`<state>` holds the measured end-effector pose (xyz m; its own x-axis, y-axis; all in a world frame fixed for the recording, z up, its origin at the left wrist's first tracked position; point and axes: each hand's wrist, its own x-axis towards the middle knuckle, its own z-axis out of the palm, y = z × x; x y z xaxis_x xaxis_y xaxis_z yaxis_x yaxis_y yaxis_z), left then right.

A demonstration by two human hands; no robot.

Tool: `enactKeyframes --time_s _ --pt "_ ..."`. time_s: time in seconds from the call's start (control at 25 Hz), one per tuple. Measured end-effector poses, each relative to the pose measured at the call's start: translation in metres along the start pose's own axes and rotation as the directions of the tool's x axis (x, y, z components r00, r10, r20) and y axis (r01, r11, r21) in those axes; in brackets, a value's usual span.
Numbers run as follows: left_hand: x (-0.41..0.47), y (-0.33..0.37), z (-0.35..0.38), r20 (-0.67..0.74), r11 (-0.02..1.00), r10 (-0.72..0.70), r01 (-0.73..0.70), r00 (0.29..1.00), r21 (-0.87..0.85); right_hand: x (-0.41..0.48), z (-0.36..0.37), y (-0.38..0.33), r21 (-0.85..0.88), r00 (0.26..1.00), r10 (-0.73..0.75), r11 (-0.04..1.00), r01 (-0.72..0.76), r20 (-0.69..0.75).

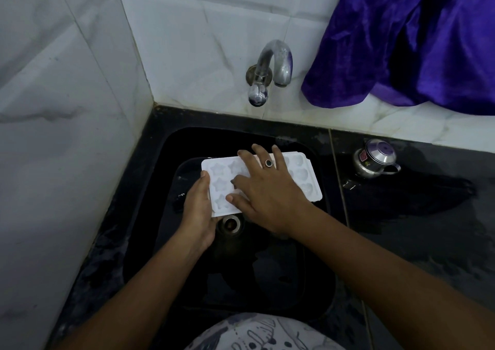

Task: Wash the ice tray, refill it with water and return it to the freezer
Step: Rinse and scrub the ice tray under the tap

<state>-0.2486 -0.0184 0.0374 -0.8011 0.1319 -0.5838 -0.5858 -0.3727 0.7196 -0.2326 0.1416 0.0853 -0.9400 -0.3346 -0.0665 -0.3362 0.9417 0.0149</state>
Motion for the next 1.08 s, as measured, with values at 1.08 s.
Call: enactKeyframes --time_s 1.08 --pt "-0.026 -0.003 0.007 -0.049 0.993 0.117 -0.118 0.992 -0.013 -0.02 -0.017 0.0 0.068 0.997 -0.061 0.996 0.064 -0.047"
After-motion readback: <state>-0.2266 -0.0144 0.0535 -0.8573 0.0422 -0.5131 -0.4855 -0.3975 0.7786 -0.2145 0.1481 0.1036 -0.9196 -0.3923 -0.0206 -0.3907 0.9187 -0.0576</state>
